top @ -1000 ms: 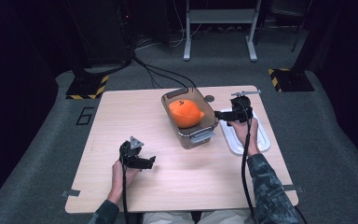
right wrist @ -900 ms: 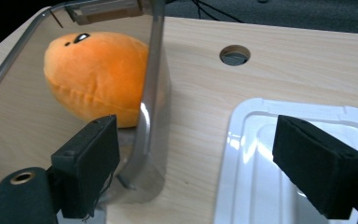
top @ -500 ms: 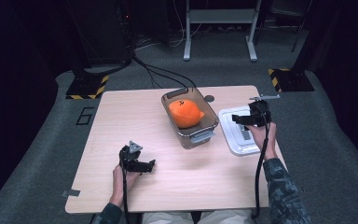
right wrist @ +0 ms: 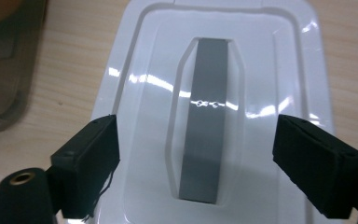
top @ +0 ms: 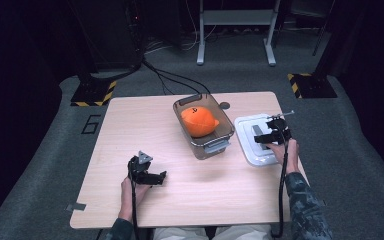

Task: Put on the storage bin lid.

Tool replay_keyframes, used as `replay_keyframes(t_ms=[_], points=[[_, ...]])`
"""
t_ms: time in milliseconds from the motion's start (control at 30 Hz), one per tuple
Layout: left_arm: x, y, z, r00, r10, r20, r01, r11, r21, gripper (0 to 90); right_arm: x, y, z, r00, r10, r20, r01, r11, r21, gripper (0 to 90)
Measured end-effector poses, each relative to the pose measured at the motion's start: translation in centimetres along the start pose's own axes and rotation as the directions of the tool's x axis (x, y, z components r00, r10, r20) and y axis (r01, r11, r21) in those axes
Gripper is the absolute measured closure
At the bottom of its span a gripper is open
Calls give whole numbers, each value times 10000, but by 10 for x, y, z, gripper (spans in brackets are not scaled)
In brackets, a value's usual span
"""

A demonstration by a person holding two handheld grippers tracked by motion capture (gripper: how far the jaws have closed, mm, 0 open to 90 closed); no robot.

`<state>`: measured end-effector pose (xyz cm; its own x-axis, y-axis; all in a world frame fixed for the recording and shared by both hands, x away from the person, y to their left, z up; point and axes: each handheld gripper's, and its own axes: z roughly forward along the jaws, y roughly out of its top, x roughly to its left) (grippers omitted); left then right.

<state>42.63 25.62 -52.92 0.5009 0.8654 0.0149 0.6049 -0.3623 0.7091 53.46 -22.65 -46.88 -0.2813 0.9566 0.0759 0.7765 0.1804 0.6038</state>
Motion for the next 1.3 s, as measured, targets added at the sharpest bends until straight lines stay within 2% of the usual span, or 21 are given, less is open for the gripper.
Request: replay_keyframes(t_ms=[67, 233, 267, 333, 367, 433, 500, 900, 1100, 1133, 1200, 1233, 1300], points=[[0, 0, 0, 10000, -5, -7, 5, 10000, -26, 13, 0, -1, 8, 10000, -19, 25, 19, 9998, 178, 231], [0, 0, 0, 10000, -64, -20, 64, 10000, -65, 14, -5, -1, 22, 9992, 255, 307, -259, 9996, 129, 423], [-1, 0, 0, 10000, -71, -11, 71, 10000, -42, 14, -5, -1, 24, 9989, 313, 348, -319, 9993, 172, 437], [0, 0, 0, 10000, -69, -7, 69, 10000, -51, 15, -5, -3, 27, 9990, 345, 289, -351, 9992, 192, 499], [0, 0, 0, 10000, -74, -7, 74, 10000, -53, 15, -5, -3, 28, 9988, 324, 359, -332, 9992, 213, 519], [0, 0, 0, 10000, -65, -17, 65, 10000, -69, 16, -4, -3, 28, 9982, 243, 544, -251, 9996, 149, 614], [0, 0, 0, 10000, -77, -16, 77, 9999, -67, 16, -5, -3, 28, 9984, 251, 501, -256, 9996, 91, 646], [0, 0, 0, 10000, -79, -15, 79, 10000, -56, 16, -1, -1, 27, 9986, 190, 500, -186, 9998, -91, 667], [-1, 0, 0, 10000, -92, -19, 91, 9999, -62, 16, -1, -1, 20, 9989, 302, 349, -296, 9994, -175, 667], [-1, 0, 0, 10000, -90, -25, 90, 9999, -59, 16, -1, -1, 19, 9986, 481, 240, -477, 9987, -154, 667], [0, 0, 0, 10000, -85, -15, 85, 9999, -58, 16, -3, 0, 15, 9988, 482, 101, -479, 9986, -243, 667], [0, 0, 0, 10000, -87, -18, 87, 9999, -59, 16, -3, 1, 13, 9976, 684, 51, -683, 9974, -228, 667], [-1, 0, 0, 9999, -138, -50, 138, 9999, -52, 16, -4, 3, 8, 9982, 602, 68, -599, 9975, -371, 667]])
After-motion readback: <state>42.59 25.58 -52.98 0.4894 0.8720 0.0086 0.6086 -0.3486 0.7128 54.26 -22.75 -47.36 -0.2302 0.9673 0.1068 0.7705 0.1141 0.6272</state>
